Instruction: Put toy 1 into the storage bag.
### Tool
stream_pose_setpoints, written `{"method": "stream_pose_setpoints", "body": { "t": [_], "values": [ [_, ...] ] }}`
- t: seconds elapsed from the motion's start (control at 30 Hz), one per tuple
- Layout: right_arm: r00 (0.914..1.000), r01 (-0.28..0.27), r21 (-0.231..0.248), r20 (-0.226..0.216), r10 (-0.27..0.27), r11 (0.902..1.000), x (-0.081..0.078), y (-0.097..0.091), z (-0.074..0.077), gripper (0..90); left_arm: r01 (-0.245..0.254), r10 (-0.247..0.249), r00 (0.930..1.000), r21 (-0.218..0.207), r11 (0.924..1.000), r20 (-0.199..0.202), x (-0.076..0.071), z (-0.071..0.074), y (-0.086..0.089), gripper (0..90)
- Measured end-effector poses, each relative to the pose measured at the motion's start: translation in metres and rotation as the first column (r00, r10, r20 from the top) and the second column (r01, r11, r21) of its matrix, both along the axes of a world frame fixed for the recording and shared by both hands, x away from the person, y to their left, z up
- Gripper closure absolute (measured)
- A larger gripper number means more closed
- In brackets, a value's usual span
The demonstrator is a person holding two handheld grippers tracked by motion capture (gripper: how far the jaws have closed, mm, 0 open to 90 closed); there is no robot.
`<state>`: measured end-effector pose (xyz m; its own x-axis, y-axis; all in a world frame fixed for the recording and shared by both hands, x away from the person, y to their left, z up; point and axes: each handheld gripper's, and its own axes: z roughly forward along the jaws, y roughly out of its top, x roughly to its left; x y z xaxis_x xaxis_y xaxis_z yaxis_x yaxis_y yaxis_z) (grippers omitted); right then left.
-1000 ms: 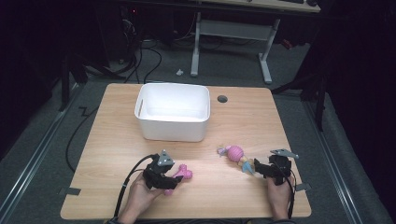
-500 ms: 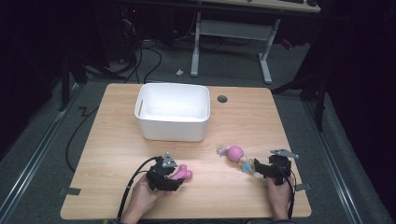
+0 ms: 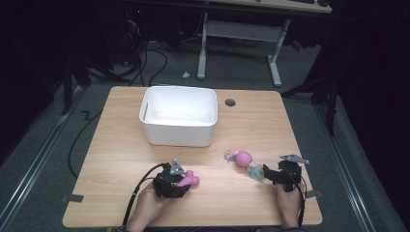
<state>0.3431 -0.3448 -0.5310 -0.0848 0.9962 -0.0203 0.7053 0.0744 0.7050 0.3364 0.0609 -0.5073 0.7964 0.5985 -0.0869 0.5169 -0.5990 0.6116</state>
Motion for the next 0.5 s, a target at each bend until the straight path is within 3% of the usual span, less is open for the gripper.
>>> {"method": "stream_pose_setpoints", "body": {
  "t": [0.3,0.5],
  "values": [
    [1.0,0.0,0.0,0.0,0.0,1.0,0.0,0.0,0.0,13.9,0.01,-0.011,0.9999,0.015,0.9998,0.012,-0.0019,0.0018,-0.0014,58.1],
    [1.0,0.0,0.0,0.0,0.0,1.0,0.0,0.0,0.0,13.9,0.024,-0.024,0.9997,-0.01,0.9997,-0.003,-0.0009,0.0051,0.0018,58.6]
  ]
}}
